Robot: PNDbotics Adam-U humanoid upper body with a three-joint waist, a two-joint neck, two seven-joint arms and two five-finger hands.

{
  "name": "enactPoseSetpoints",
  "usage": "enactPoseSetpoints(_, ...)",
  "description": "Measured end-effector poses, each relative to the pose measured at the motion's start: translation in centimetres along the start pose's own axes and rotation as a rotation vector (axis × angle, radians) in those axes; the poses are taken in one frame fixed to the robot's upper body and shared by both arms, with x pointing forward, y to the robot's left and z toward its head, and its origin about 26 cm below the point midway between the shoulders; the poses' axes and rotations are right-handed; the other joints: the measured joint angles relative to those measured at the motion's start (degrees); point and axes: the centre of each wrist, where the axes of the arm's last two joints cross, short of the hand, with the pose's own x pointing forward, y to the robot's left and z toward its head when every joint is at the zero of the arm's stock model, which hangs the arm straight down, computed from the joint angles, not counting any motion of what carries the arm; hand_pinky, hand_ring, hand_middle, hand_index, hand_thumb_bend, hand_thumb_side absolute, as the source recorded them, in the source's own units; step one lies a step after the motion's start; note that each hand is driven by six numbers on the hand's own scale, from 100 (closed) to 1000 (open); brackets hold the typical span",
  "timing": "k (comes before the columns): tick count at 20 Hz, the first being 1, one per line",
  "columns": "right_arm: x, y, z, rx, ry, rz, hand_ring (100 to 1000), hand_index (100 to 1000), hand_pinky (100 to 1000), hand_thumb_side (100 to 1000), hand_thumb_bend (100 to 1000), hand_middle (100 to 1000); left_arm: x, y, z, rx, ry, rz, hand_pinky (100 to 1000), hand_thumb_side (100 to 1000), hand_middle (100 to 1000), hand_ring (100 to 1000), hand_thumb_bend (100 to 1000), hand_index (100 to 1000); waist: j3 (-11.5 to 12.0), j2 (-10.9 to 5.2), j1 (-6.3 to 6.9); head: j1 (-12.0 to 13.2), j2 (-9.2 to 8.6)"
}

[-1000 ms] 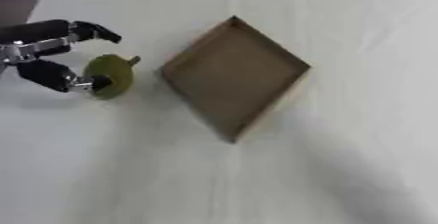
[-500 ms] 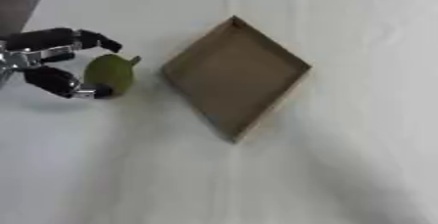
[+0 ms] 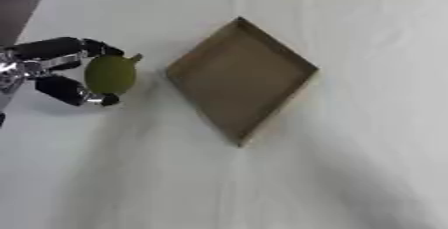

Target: Pick up objects on the table and place them in the box.

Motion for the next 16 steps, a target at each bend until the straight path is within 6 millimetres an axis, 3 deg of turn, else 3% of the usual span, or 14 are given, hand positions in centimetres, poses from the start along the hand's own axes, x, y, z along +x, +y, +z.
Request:
enactPoseSetpoints(3,0.00,0.02,0.02,-0.001,0.001,-0.002,649,816,794,595,100,549,0.07,-0.08,-0.29,0.010,0.009,-0.002,876,617,720,847,442,942,-0.1,0.00,0.00,0.0,-0.08)
enactPoseSetpoints(6,0.00,0.08,0.05,-0.003,0.003,-0.006,649,816,795,595,100,549,0.08,-0.26,-0.52,0.024,0.025,0.002,826,359,672,802,254,910,-0.2,0.00,0.00,0.0,-0.36)
enactPoseSetpoints(9,-0.01,0.10,0.07,-0.006,0.004,-0.011,649,816,795,596,100,549,0.15,-0.25,-0.75,0.046,0.039,0.005,780,231,652,772,128,892,-0.3,0.01,0.06,0.1,-0.42)
enactPoseSetpoints(13,-0.02,0.10,0.09,-0.009,0.004,-0.013,649,816,795,596,100,549,0.14,-0.26,-0.82,0.065,0.051,0.007,723,100,618,738,100,866,-0.3,0.01,0.20,0.1,-0.43)
enactPoseSetpoints(16,-0.02,0.09,0.09,-0.009,0.004,-0.013,649,816,795,596,100,549,0.12,-0.28,-0.84,0.069,0.056,0.008,699,100,611,725,132,854,-0.4,0.01,0.28,0.1,-0.45)
